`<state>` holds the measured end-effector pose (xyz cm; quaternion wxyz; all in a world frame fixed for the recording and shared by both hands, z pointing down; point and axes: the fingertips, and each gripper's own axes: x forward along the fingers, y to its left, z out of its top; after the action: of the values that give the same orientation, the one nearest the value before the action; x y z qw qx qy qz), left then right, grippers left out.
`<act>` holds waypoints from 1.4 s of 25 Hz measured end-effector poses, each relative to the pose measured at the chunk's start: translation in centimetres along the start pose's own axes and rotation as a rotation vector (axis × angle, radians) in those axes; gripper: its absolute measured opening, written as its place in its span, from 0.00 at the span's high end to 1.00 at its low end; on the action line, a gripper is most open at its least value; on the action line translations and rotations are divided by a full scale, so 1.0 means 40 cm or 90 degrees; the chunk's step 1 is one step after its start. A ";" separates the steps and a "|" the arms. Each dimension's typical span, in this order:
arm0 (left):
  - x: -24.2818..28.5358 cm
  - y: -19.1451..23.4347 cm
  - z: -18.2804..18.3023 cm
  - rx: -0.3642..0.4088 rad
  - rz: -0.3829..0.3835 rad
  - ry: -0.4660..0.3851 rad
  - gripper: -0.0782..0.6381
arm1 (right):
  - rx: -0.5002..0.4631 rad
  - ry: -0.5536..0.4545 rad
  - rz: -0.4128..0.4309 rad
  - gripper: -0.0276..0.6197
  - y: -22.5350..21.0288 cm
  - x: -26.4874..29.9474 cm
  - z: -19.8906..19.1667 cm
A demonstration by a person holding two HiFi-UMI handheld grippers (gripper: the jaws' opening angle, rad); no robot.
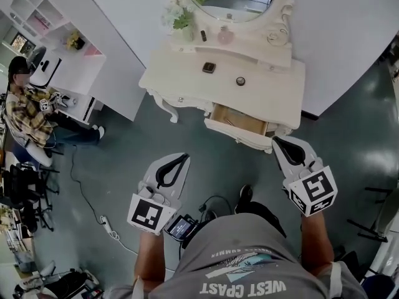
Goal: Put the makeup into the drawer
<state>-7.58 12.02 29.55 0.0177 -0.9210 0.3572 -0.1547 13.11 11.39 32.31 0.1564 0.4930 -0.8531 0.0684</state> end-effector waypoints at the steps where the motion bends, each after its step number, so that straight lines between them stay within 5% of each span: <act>1: 0.019 0.000 0.004 0.000 0.007 0.005 0.89 | 0.000 -0.002 0.007 0.95 -0.021 0.008 0.001; 17: 0.229 -0.010 0.063 0.013 0.028 0.035 0.89 | 0.017 -0.006 0.044 0.95 -0.228 0.075 -0.028; 35: 0.393 0.229 0.093 0.022 -0.097 -0.017 0.89 | 0.043 0.022 -0.083 0.95 -0.274 0.217 0.055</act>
<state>-1.50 -5.52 28.99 0.0267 -0.9470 0.2830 -0.1495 18.10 -1.87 32.71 0.1585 0.5511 -0.8137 0.0952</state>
